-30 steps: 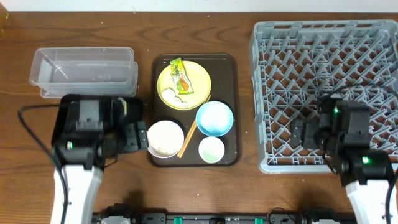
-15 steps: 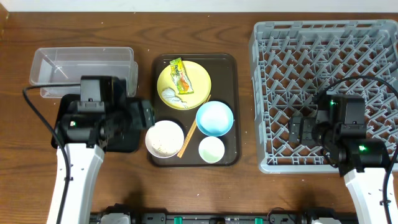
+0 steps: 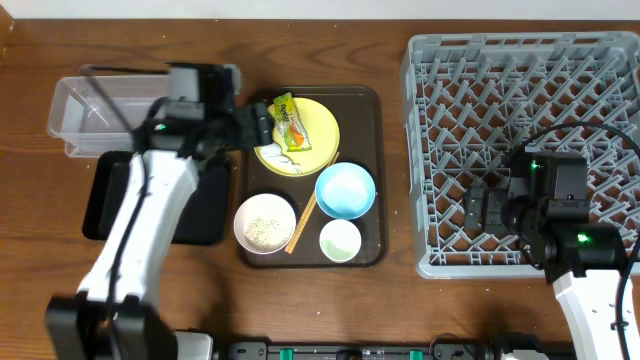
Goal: Sort waste into correct bins and load items into the dishwasher rack
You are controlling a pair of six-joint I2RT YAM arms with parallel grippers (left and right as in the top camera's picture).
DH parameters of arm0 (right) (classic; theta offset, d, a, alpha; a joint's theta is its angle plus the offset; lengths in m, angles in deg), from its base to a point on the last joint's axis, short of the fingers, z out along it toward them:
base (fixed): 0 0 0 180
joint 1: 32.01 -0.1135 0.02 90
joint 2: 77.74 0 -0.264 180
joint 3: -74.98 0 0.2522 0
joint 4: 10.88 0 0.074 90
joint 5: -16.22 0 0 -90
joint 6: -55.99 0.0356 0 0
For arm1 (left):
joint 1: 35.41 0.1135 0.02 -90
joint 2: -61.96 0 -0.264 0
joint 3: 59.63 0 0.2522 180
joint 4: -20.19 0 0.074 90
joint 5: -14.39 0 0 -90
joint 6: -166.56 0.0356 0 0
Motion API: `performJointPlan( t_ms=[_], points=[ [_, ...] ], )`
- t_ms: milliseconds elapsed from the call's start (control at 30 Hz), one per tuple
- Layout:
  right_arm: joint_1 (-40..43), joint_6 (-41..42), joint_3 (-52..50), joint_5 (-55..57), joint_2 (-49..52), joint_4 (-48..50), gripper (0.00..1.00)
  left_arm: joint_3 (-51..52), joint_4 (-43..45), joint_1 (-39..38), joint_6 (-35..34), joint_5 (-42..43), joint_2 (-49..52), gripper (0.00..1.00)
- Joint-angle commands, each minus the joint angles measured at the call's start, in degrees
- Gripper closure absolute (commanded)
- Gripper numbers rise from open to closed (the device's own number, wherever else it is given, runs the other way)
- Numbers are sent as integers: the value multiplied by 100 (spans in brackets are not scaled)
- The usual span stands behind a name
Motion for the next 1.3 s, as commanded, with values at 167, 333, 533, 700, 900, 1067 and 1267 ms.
performJointPlan(
  t_ms=[167,333,533,700,900,1067,1267],
  points=[
    [4,11,120,-46,-22,-28,1,-96,122,-297,-682,-455,1279,13],
    [4,9,120,-46,-22,-46,1,-96,297,-315,-887,-227,1703,13],
    [4,11,120,-46,-22,-46,1,-96,420,-363,-885,-155,1816,14],
    [4,9,120,-46,-22,-48,1,-76,435,-396,-887,-157,1840,17],
    [4,11,120,-46,-22,-50,1,-68,590,-516,-885,-160,1910,17],
    [4,11,120,-46,-22,-74,1,-61,603,-612,-887,-422,2028,17],
    [4,9,120,-46,-22,-72,1,-46,540,-671,-909,-481,2181,19]
  ],
)
